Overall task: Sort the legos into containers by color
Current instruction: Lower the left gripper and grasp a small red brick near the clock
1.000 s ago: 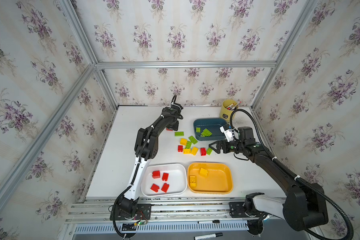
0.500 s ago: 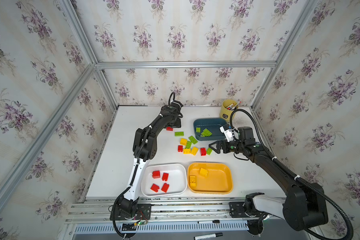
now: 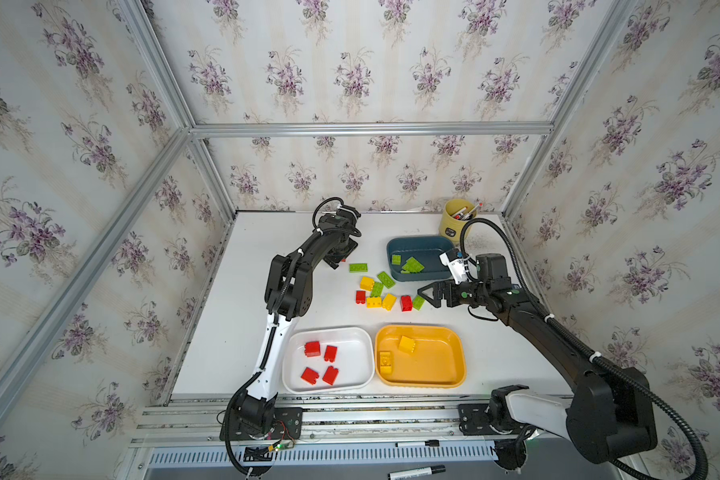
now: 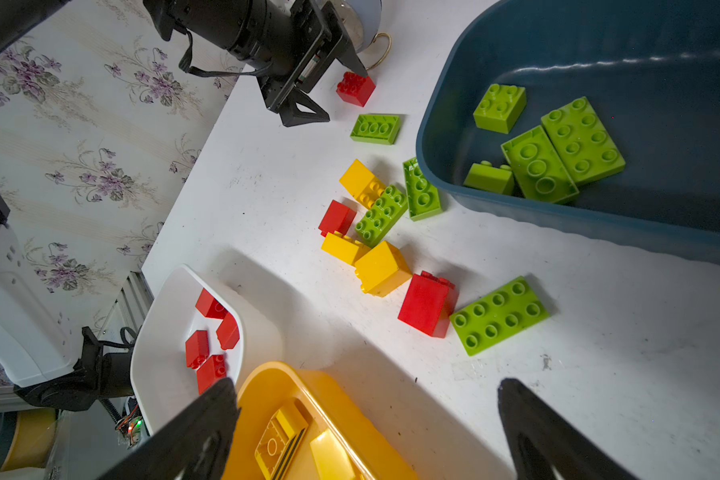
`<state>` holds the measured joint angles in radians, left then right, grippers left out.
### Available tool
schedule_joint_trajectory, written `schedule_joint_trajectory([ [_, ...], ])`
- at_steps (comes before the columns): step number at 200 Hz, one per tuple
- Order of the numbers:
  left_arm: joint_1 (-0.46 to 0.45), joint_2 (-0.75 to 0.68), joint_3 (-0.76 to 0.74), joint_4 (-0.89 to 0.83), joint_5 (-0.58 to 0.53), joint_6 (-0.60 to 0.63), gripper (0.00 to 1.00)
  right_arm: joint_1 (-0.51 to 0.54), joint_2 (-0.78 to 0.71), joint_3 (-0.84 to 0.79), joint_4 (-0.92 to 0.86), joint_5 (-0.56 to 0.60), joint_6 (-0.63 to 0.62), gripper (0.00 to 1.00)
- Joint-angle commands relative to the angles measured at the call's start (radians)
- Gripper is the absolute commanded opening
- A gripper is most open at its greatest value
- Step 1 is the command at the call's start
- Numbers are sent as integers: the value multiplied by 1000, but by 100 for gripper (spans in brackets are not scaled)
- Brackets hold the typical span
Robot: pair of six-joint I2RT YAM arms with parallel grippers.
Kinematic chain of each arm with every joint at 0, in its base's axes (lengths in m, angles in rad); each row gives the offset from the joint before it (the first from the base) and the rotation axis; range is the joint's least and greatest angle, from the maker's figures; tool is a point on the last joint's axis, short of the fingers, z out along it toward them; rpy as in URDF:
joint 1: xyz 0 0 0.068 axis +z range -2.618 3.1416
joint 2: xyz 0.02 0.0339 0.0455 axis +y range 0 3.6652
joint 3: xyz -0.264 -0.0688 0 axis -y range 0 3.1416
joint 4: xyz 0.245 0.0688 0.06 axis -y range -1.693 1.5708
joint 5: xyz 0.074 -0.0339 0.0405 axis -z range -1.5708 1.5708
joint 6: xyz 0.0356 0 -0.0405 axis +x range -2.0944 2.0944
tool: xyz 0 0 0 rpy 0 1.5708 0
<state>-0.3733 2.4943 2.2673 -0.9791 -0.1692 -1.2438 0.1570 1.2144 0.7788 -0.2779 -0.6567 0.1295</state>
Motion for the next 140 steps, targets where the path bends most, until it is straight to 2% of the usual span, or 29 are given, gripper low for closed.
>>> schedule_joint_trajectory([
  [1,6,-3,9,14,-13,-67,77,-1,5,13,20,-12,-13,100],
  [44,34,22,-10,3,30,-109,75,-1,17,26,20,-29,-15,100],
  [103,45,65,45,-7,73,-76,75,-1,22,52,11,-46,-8,100],
  [140,45,52,20,-104,63,-77,70,1,28,58,12,-47,-10,100],
])
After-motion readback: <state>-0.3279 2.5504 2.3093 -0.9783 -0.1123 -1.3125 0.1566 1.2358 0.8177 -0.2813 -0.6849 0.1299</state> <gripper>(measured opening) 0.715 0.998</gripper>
